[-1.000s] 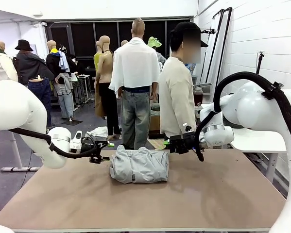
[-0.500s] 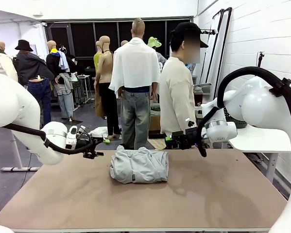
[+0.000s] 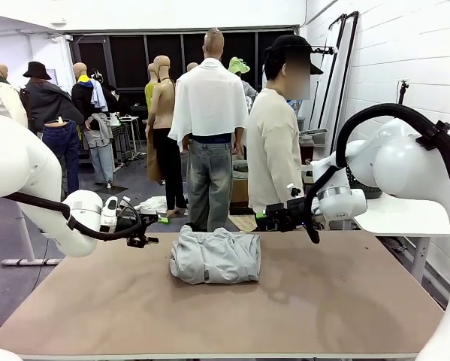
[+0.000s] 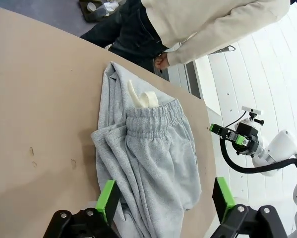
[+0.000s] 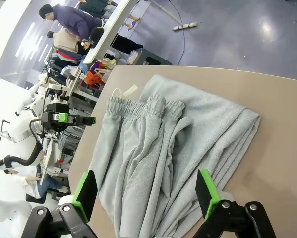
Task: Fold the training pants.
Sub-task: Fold the Training pants in half.
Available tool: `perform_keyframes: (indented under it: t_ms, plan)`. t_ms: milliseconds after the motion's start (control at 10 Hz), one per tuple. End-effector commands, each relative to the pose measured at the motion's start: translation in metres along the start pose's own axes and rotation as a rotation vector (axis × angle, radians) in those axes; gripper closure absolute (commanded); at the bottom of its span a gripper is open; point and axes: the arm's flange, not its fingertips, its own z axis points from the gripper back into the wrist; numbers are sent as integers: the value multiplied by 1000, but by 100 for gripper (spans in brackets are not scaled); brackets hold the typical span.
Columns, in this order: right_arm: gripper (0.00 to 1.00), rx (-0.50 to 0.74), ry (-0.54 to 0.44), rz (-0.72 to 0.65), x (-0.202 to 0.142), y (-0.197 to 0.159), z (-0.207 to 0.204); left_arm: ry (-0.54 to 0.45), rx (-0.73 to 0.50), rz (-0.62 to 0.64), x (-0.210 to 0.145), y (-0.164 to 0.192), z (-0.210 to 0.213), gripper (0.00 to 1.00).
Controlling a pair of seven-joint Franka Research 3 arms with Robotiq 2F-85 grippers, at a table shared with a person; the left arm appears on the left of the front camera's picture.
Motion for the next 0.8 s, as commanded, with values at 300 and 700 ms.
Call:
perform_keyframes:
  t_ms: [300,700]
  plan:
    - [0,2,2,-10,0,-1,-1,-5,-18,9,2,0,0,0]
    - [0,2,2,-10,0,-1,-1,-5,-18,9,2,0,0,0]
